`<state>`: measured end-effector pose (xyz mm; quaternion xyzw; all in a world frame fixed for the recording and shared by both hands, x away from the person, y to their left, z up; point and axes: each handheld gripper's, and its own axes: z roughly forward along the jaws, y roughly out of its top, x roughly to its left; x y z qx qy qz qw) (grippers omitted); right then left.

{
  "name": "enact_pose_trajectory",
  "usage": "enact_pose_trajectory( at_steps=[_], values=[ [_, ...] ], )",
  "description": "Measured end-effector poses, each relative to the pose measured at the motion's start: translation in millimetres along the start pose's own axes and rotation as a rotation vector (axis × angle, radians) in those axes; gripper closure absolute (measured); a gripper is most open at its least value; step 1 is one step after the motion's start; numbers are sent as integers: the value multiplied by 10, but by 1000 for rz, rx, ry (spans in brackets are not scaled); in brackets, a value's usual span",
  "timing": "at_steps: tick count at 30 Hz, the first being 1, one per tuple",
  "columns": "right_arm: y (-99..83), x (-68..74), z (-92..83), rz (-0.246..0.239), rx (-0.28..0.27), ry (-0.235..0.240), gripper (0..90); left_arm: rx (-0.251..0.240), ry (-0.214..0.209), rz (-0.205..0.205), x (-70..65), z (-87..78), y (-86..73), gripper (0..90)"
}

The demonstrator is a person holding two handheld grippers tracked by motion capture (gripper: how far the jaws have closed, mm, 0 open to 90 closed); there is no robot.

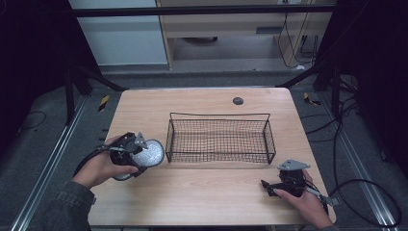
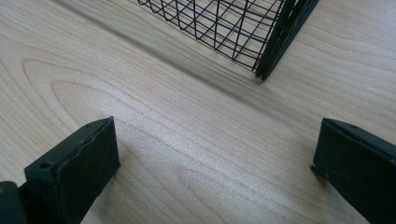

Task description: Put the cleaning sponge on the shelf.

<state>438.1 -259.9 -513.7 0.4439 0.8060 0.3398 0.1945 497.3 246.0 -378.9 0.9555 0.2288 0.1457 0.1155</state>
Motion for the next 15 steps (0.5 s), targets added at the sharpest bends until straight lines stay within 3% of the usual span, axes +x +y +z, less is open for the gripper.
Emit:
enact_pose_trajectory(
  at_steps=[8, 9, 15],
  values=[
    [0, 0, 0, 0, 0, 0, 4, -7, 35, 35, 39, -183, 201, 143],
    [0, 0, 0, -1, 0, 0, 4, -5, 45, 59, 48, -231, 272, 143],
    [0, 0, 0, 0, 0, 0, 4, -6, 59, 93, 47, -304, 446, 145]
  ],
)
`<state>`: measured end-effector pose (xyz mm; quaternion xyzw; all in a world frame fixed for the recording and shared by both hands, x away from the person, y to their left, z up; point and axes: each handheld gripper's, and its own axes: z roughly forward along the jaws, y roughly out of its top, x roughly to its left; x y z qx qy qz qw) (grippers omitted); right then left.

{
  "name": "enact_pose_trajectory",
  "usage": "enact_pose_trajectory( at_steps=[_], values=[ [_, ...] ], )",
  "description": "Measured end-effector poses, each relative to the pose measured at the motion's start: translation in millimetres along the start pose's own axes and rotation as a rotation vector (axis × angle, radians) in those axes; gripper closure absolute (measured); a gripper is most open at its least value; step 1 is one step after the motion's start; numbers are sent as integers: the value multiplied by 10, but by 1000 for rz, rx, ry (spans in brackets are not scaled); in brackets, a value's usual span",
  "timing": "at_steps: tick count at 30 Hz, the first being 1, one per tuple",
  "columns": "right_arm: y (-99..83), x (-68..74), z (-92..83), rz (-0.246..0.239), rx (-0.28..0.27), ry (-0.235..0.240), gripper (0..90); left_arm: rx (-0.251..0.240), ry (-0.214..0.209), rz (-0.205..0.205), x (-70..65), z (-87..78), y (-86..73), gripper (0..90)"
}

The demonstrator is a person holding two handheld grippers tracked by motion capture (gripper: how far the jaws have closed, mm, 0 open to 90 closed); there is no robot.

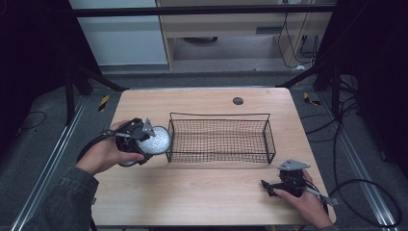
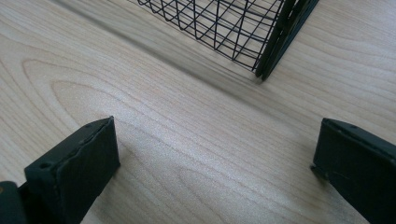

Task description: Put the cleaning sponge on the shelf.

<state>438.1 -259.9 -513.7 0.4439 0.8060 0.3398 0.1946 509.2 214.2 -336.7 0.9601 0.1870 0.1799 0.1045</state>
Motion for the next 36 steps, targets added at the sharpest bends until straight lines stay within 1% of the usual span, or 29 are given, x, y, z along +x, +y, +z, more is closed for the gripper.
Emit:
enact_pose_trajectory(
  at_steps=[3, 6, 7, 8, 9, 10, 11, 12, 13, 14, 15, 16, 17, 18, 19, 21, 22, 23, 24, 29, 30, 31, 32, 33, 34, 35, 36],
  values=[
    [0, 0, 0, 0, 0, 1, 4, 0, -1, 20, 18, -20, 104, 145],
    [0, 0, 0, 0, 0, -1, 4, 3, 6, 30, 27, -20, 162, 146],
    [0, 1, 0, 1, 0, 0, 4, 3, 4, 27, 23, -21, 178, 146],
    [0, 0, 0, 0, 0, -1, 4, 1, 8, 39, 25, -21, 199, 146],
    [0, -1, 1, -1, 0, -1, 4, 1, 8, 39, 25, -21, 199, 146],
    [0, -1, 1, -1, 0, 0, 4, -1, 13, 38, 23, -19, 218, 146],
    [2, 4, -5, 9, 3, 5, 4, 5, 25, 52, 25, -14, 262, 146],
    [0, -1, 1, -1, -1, -1, 4, 4, 27, 54, 25, -11, 282, 146],
    [0, -1, 1, -1, -1, -1, 4, 4, 27, 54, 25, -11, 282, 146],
    [3, 5, -6, 11, 4, 6, 4, -1, 26, 59, 28, -13, 324, 146],
    [0, -1, 0, -1, 0, -1, 4, -1, 26, 59, 28, -13, 324, 146],
    [-2, -5, 4, -9, -2, -4, 4, -1, 28, 69, 26, -12, 364, 146],
    [-2, -6, 4, -10, -3, -4, 4, -1, 28, 69, 26, -12, 364, 146],
    [3, 5, -6, 12, 4, 7, 4, -1, 27, 73, 26, -10, 391, 146],
    [3, 5, -6, 12, 4, 7, 4, -4, 26, 81, 22, -3, 426, 147],
    [-1, -4, 3, -6, -1, -3, 4, -1, 24, 89, 17, 6, 466, 146],
    [5, 10, -9, 19, 7, 8, 4, -2, 23, 88, 11, 8, 481, 147],
    [5, 10, -8, 19, 6, 8, 4, -1, 24, 97, 11, 8, 496, 147],
    [5, 10, -9, 19, 7, 8, 4, -1, 24, 97, 11, 8, 496, 147],
    [5, 10, -9, 19, 6, 8, 4, -6, 26, 117, -2, 5, 584, 147],
    [0, -2, 1, -2, 0, 0, 4, -9, 23, 111, -11, 9, 597, 147],
    [0, 0, 0, -1, 0, 0, 4, -4, 25, 125, -4, 7, 616, 147],
    [0, 0, 0, -1, 0, 0, 4, -4, 25, 125, -4, 7, 616, 147],
    [3, 6, -6, 12, 4, 7, 4, -9, 21, 119, -13, 17, 641, 147],
    [-3, -6, 5, -11, -3, -5, 4, -9, 25, 129, -5, 19, 658, 147],
    [-3, -6, 5, -11, -3, -5, 4, -9, 25, 129, -5, 19, 658, 147],
    [0, 0, 0, 0, 1, 0, 4, -13, 25, 130, -4, 29, 684, 147]
  ],
)
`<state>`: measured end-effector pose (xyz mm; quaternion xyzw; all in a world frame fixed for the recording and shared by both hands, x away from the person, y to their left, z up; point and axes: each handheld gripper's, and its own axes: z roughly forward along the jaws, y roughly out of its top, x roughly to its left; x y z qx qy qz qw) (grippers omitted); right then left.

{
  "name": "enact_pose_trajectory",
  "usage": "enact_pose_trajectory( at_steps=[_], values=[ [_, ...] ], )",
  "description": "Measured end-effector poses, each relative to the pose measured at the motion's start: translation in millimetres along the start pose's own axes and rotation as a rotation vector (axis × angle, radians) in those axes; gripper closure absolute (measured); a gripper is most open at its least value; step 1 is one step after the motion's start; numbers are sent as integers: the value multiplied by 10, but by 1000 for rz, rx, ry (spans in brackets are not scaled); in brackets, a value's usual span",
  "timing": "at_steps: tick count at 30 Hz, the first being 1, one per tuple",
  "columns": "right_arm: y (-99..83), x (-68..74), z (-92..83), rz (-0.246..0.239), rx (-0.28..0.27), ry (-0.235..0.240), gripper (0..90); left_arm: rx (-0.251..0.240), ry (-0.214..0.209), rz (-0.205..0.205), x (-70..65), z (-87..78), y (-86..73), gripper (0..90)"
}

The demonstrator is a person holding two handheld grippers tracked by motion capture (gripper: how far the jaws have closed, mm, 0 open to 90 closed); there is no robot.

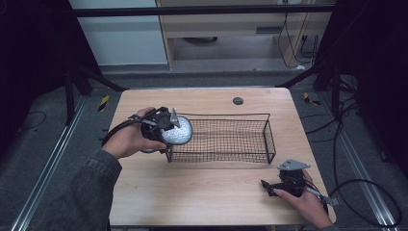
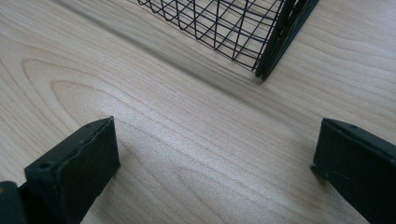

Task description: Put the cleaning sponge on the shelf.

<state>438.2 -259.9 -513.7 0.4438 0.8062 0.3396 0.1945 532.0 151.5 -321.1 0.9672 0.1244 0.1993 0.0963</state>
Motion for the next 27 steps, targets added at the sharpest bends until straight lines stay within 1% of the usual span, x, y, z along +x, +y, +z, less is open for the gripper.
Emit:
enact_pose_trajectory(
  at_steps=[1, 2, 3, 4, 5, 7, 9, 11, 14, 16, 17, 19, 22, 23, 27],
  values=[
    [0, 0, 0, -1, 0, 0, 4, 0, 0, 0, 0, 0, 0, 147],
    [3, 5, -6, 11, 4, 7, 4, 2, -2, -1, 3, 11, 25, 147],
    [-2, -5, 4, -8, -2, -3, 4, 1, 0, 2, 8, 18, 38, 147],
    [-2, -5, 4, -8, -2, -3, 4, 1, 0, 2, 8, 18, 38, 147],
    [3, 5, -6, 11, 4, 8, 4, 2, -3, -2, 7, 25, 49, 147],
    [3, 4, -6, 11, 3, 8, 4, 1, -4, -3, 8, 39, 73, 147],
    [3, 4, -5, 10, 3, 8, 4, 1, -1, 7, 18, 61, 112, 147],
    [3, 4, -6, 11, 3, 8, 4, -3, -6, 2, 13, 74, 137, 146],
    [3, 4, -5, 11, 3, 8, 4, -5, -9, 13, 14, 91, 179, 146],
    [3, 4, -5, 11, 4, 8, 4, -7, -8, 12, 11, 97, 193, 147],
    [3, 4, -6, 11, 4, 8, 4, -9, -7, 22, 15, 104, 221, 147],
    [3, 4, -5, 11, 3, 8, 4, -12, -7, 26, 18, 112, 250, 147],
    [3, 4, -5, 11, 4, 8, 4, -18, -8, 24, 28, 114, 278, 147],
    [3, 4, -5, 11, 3, 8, 4, -19, -6, 30, 37, 116, 293, 147],
    [3, 4, -6, 11, 3, 8, 4, -21, -1, 26, 63, 158, 349, 147]
  ],
)
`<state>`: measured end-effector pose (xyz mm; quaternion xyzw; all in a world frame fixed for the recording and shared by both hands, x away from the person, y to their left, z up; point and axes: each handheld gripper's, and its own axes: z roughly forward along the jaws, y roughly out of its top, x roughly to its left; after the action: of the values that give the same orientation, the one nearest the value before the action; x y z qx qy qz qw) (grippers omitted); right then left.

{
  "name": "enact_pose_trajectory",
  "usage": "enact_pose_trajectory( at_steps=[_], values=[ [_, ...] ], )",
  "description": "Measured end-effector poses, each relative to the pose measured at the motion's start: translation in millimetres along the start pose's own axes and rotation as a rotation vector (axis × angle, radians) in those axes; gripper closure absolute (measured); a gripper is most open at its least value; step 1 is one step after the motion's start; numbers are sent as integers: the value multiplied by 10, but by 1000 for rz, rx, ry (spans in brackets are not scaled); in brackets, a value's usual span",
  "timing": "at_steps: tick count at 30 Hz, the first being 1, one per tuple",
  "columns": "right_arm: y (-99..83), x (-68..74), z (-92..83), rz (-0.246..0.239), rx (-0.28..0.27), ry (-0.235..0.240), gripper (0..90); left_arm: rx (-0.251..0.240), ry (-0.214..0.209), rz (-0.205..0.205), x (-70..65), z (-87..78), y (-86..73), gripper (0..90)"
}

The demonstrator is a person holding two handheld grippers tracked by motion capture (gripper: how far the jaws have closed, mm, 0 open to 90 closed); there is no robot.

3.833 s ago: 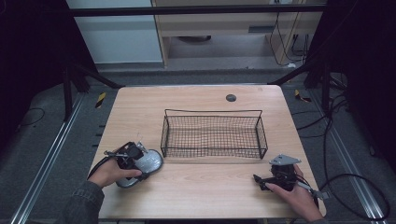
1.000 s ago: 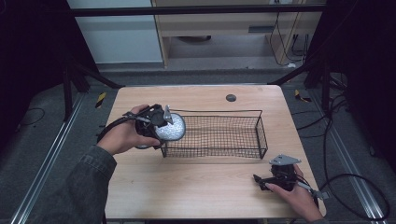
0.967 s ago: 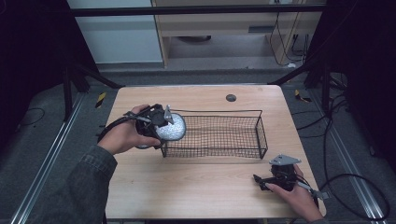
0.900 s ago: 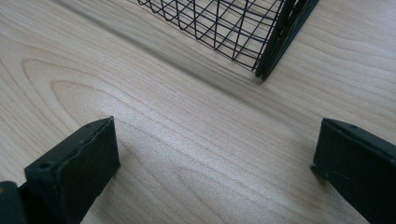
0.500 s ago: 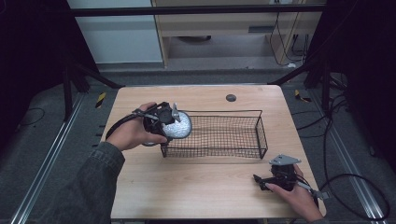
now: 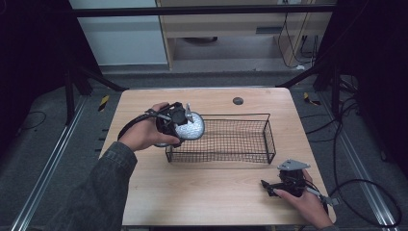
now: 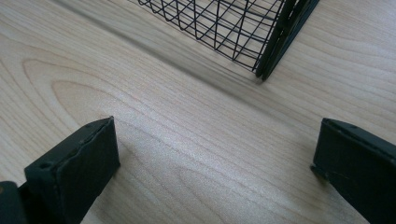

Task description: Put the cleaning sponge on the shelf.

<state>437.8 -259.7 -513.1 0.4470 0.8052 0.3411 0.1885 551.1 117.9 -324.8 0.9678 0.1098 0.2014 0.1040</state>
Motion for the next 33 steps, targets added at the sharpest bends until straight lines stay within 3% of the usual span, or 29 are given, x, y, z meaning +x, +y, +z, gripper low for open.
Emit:
enact_pose_trajectory(
  at_steps=[14, 33],
  values=[
    [-3, -6, 4, -10, -3, -4, 4, -13, -8, -2, 27, 88, 128, 147],
    [-3, -7, 4, -11, -3, -3, 4, -20, -24, 35, 25, 275, 376, 147]
  ],
)
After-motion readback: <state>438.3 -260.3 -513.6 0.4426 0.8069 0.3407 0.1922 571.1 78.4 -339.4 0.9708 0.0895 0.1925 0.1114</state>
